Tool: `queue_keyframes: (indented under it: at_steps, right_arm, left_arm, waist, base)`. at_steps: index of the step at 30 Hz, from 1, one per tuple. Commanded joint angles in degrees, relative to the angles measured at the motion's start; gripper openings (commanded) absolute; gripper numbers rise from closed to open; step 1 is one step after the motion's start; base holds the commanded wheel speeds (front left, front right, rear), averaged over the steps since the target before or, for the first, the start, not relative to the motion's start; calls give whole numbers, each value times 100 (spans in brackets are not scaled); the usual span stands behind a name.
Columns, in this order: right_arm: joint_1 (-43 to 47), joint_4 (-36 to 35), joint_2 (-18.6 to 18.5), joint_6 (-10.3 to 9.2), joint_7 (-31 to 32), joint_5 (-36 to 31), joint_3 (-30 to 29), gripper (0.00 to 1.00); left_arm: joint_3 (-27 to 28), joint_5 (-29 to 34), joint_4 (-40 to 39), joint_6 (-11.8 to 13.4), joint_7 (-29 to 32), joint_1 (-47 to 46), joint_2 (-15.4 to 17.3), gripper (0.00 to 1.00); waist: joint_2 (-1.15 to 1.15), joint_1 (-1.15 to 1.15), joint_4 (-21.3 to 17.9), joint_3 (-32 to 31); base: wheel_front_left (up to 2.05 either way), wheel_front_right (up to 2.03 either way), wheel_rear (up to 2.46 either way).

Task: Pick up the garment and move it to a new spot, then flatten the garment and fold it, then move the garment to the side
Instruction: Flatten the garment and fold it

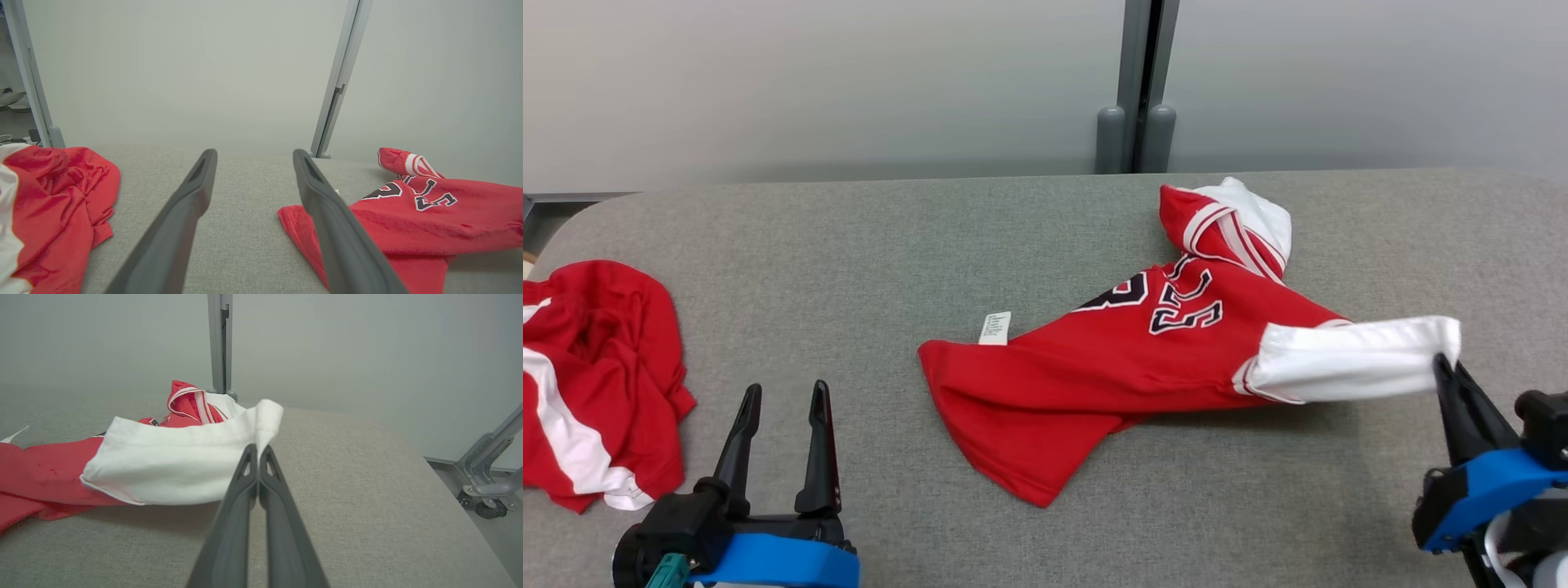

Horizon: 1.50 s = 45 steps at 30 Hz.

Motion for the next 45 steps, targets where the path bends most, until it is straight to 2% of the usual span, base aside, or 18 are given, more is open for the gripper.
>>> queue_keyframes:
  at_steps: [1, 6, 7, 8, 15, 19, 26, 30, 34, 37, 45]
  right_arm:
    - [161, -93, 34, 1, 25, -96, -144, 0]
    - [384, 7, 258, 1, 56, -399, -826, 0]
    - [461, 82, 303, 1, 181, -438, -878, 31]
    - [495, 109, 327, 1, 226, -421, -900, 100]
    - [609, 90, 388, 1, 247, -152, -1050, 100]
    - [424, -34, 391, 2, 482, -19, -855, 100]
    - [-515, 169, 377, 1, 1483, 119, 412, 100]
    - [-1266, 874, 354, 1, 1950, 200, 1075, 100]
    - [-1939, 1895, 370, 2, 2460, 258, 1210, 100]
    - [-2484, 2573, 378, 2, 2686, 154, 1130, 100]
    - [-3518, 4050, 381, 1, 2649, -373, 653, 100]
  left_arm:
    - [-17, 0, 7, 4, -26, -100, 23, 100]
    - [-47, 7, 23, 6, -26, -59, 28, 100]
    - [-51, 5, 34, 8, -26, -18, 37, 100]
    - [-52, 0, 37, 10, -26, 18, 46, 100]
    - [-48, -31, -6, 56, -26, 160, 74, 100]
    - [-72, -34, -45, 81, 2, 181, 81, 100]
    - [-131, -42, -130, 91, 27, 103, 66, 100]
    - [-191, -30, -136, 84, 48, -12, 40, 100]
    - [-207, -40, -164, 94, 49, -116, 25, 100]
    - [-226, -36, -166, 78, 38, -183, 8, 100]
    - [-311, 4, -75, 23, 3, -357, -68, 100]
  waist:
    - [0, -1, -38, 8]
    - [0, -1, -49, -26]
    - [0, -1, -50, -42]
    - [0, -1, -51, -56]
    - [0, -1, -35, -142]
    - [0, -1, -35, -162]
    - [0, -1, 12, -78]
    - [0, -1, 151, 17]
    - [0, -1, 373, 173]
    - [0, -1, 566, 311]
    - [0, -1, 1077, 670]
  base:
    - [0, 0, 0]
    - [0, 0, 0]
    - [0, 0, 0]
    - [0, 0, 0]
    - [0, 0, 0]
    - [0, 0, 0]
    - [0, 0, 0]
    - [0, 0, 0]
    - [0, 0, 0]
    - [0, 0, 0]
    - [0, 0, 0]
